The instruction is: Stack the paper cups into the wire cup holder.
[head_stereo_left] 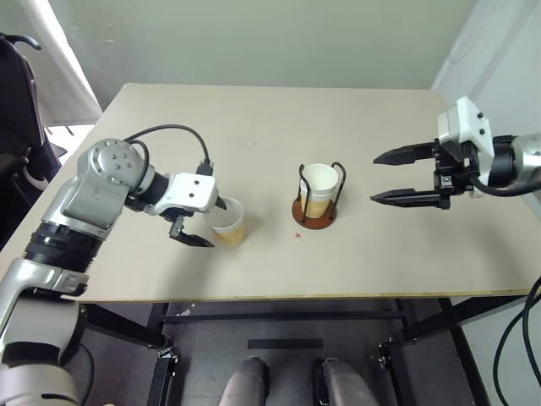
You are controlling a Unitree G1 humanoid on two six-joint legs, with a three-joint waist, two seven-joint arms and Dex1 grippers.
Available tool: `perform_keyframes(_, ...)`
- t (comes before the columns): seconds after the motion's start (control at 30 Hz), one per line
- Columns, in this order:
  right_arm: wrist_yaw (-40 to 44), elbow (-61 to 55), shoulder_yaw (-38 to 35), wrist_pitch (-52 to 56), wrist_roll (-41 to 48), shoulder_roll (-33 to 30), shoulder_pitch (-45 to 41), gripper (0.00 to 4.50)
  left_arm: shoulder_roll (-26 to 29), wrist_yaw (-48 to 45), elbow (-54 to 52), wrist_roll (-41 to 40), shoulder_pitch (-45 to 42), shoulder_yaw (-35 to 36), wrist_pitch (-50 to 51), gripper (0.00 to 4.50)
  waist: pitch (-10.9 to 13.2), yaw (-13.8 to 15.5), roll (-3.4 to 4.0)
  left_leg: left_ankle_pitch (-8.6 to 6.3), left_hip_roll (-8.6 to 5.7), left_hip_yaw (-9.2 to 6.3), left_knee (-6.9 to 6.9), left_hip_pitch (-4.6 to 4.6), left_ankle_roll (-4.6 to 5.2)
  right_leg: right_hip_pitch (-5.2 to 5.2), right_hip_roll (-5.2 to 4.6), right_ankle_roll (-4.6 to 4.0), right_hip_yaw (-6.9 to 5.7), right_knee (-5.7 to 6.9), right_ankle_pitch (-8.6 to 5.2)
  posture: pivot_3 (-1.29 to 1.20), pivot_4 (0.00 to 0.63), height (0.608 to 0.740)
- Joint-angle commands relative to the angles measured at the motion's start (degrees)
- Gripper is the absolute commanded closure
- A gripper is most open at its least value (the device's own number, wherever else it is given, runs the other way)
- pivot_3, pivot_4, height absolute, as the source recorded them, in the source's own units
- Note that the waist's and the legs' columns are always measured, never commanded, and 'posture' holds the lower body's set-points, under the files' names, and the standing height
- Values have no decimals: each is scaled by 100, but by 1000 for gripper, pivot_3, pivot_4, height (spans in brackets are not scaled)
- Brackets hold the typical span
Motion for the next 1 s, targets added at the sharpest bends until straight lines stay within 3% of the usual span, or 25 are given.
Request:
perform_keyframes(0.03, -28, -121, -278, -132, 48, -134, 3, 1118, -53, -128, 51, 87, -61, 0, -134, 181, 0, 0, 0, 0, 0, 0, 0, 0, 0, 0, 0, 0, 0, 0, 0, 0, 150, 740)
perform_keyframes(0.1, -49, -120, -274, -154, 48, -138, 22, 1103, -118, -98, 113, 149, -70, -26, -184, 591, 0, 0, 0, 0, 0, 0, 1, 1, 0, 1, 0, 2, 0, 0, 1, 0, 150, 740)
perform_keyframes(0.47, -76, -94, -271, -271, -8, -211, 170, 1103, -405, 77, 557, 481, -222, -47, -485, 4475, 0, 4, 0, -1, 0, 0, 2, 0, 1, 2, 0, 38, 0, -1, 23, 0, 150, 740)
perform_keyframes(0.83, -24, 129, -222, -786, -288, -344, 295, 1103, -495, 42, 728, 408, -385, 60, -402, 4475, 0, 9, 0, -1, 0, 0, 4, 0, 2, 3, 0, 43, 0, -1, 26, 0, 150, 740)
perform_keyframes(1.0, 400, 875, 134, -1376, -740, -449, -34, 1103, -631, 31, 1082, 148, -978, 294, -150, 4475, 0, 16, 0, -2, 0, 0, 7, -1, 3, 4, -1, 47, -1, -1, 28, 0, 150, 740)
